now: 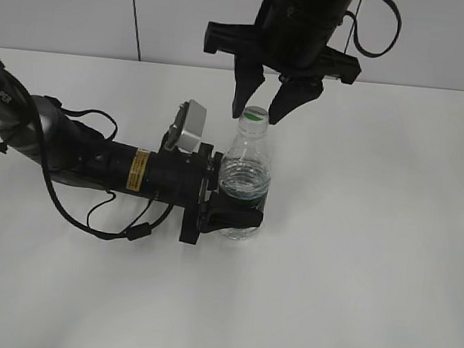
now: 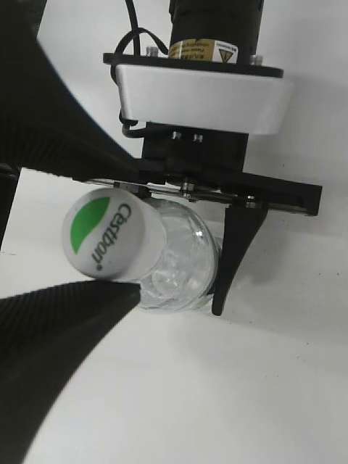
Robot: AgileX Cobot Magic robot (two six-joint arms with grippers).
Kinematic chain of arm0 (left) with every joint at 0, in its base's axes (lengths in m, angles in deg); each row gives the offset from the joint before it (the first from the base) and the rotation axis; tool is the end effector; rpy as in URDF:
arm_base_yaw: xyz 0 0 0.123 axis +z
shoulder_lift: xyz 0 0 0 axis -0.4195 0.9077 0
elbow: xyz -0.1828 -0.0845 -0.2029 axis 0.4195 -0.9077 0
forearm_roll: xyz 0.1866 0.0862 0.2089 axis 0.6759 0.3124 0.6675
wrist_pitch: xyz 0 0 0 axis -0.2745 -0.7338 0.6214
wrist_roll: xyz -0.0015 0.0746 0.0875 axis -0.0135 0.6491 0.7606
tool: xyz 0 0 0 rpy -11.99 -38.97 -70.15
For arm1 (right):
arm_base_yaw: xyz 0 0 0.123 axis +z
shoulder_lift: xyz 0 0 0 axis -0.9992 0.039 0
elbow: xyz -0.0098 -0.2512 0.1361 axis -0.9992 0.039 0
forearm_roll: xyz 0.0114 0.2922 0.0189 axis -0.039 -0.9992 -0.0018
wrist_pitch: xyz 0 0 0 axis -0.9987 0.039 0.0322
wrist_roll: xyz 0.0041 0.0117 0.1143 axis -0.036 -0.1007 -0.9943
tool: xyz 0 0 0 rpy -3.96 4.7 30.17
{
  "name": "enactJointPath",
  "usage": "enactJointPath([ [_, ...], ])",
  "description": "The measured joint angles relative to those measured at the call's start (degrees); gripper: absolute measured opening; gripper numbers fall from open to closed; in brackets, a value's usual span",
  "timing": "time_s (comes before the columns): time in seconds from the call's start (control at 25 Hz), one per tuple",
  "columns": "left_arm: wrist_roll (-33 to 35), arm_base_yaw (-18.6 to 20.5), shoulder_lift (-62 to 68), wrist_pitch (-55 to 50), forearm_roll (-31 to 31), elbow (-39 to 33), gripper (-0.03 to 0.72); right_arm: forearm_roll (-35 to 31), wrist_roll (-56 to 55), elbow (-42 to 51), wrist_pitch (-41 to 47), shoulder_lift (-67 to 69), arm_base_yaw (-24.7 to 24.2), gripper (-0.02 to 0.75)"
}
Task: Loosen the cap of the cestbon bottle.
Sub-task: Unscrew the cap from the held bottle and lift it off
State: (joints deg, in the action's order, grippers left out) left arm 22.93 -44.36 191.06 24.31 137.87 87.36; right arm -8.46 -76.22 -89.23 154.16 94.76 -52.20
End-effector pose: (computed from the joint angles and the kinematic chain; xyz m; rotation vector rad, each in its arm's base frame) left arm 0.3638 -0.2425 0.0069 1.3472 1.4656 -1.1915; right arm 0.3777 0.2939 0.2432 -0.3771 2.9467 0.4063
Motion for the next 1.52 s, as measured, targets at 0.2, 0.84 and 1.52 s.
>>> enactJointPath([
  [0.2,0.00,0.00,0.00,0.00,-0.01,0.00,0.412,0.00,0.55,0.00,0.00,0.00,0.00,0.354],
  [0.84,0.00,0.00,0.00,-0.05,-0.12,0.00,0.412,0.00,1.28,0.00,0.00,0.00,0.00,0.410],
  [1.52,0.00,0.00,0.00,-0.11,-0.18,0.00,0.412,-0.06,1.49,0.00,0.00,0.92,0.00,0.398],
])
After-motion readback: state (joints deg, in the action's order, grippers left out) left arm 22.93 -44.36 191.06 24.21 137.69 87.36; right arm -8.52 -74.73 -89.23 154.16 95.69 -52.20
